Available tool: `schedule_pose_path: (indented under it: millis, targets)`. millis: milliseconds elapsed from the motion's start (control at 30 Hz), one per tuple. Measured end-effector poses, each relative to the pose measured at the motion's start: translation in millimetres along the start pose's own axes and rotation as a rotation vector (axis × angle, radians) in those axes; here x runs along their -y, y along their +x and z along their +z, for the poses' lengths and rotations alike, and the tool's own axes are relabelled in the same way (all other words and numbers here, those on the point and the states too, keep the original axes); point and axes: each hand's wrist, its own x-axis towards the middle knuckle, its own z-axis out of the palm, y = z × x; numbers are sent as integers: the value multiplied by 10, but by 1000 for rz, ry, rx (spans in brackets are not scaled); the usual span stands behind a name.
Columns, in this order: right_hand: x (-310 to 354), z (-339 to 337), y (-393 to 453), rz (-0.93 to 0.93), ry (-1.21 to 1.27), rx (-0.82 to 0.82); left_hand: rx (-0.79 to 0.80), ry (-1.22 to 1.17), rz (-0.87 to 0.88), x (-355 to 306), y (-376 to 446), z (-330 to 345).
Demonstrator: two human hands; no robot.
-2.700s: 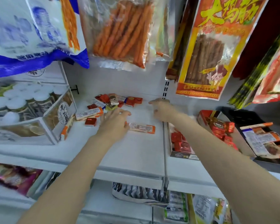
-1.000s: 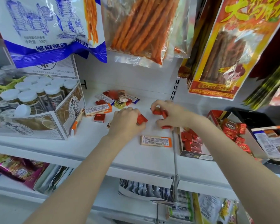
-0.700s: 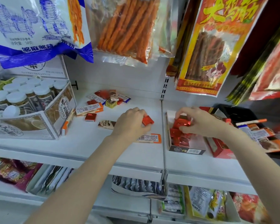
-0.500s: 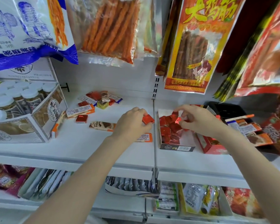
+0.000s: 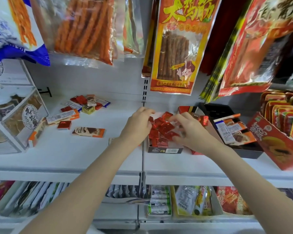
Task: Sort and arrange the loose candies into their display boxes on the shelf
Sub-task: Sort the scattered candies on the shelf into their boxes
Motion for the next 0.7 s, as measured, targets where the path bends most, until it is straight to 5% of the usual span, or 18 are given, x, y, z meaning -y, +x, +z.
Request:
schedule_pose_path:
  millis: [167,300,500,700]
  targets:
    - [140,52,17,-121,30,-77,13,171,-92,288,-83,-276]
    - [425,339,183,-291,-84,29,89,375,-269,695,-233,-564]
    - [849,727,414,-353,-349,221,243,311,-404,1224,-483,-820]
    - [1175,879,654,-236,-71,209,124,235,-297,1363,-632,-959]
